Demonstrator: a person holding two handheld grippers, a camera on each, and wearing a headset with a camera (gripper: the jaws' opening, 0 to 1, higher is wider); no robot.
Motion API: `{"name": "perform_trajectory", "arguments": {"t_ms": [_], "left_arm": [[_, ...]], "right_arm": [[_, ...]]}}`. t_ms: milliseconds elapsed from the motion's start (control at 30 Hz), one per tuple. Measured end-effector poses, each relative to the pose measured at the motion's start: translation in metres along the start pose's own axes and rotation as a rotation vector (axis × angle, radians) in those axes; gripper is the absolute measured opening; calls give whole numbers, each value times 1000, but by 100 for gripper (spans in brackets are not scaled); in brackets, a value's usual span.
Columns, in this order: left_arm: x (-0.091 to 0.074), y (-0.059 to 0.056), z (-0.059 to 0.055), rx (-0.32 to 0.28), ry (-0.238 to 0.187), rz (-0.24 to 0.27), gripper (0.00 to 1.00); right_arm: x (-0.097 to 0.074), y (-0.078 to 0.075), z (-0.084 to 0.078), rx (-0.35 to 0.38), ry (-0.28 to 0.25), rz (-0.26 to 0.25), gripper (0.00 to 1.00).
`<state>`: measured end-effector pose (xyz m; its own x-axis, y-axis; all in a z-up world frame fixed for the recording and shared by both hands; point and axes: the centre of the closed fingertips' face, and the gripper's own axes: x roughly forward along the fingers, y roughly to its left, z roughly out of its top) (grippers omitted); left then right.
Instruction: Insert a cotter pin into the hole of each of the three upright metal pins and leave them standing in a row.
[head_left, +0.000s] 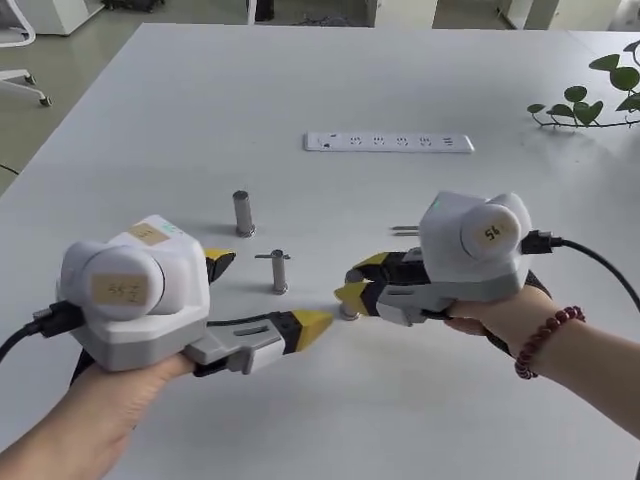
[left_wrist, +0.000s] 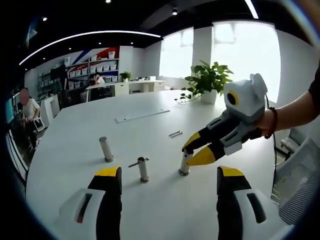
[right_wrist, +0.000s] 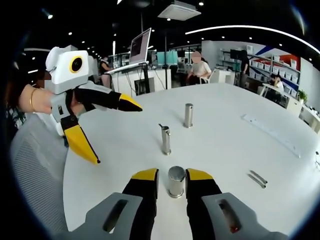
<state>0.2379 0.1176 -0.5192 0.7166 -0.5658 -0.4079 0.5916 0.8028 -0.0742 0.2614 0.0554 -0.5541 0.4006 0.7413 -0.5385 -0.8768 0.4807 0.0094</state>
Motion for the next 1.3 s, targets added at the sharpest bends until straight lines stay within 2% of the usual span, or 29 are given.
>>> {"name": "perform_trajectory", "arguments": {"t_ms": [267,567,633,933,1000,1167,1300], "left_arm": [[-3,0,1,3,1,6,78],[-3,1,1,3,3,11,80],[-3,1,1,3,5,11,80],[-2,2,0,3,7,12,80],[-2,2,0,4,7,11,80],[-2,3,-1,3,10,18,79],[-2,4,-1,4,9,21,79]], "right_arm": [[-17,-6,7,14,-2,3,21],[-36,-17,-5,48,53,-3,24],[-40,-22,-7,60,56,-11,25],[-49,-48,-20,17,121,-48,29],[-49,-53,-23,24,136,-50,31],[-50,-71,-29,21,165,-66,29],[-48,-84,-29,48,165,-71,29]]}}
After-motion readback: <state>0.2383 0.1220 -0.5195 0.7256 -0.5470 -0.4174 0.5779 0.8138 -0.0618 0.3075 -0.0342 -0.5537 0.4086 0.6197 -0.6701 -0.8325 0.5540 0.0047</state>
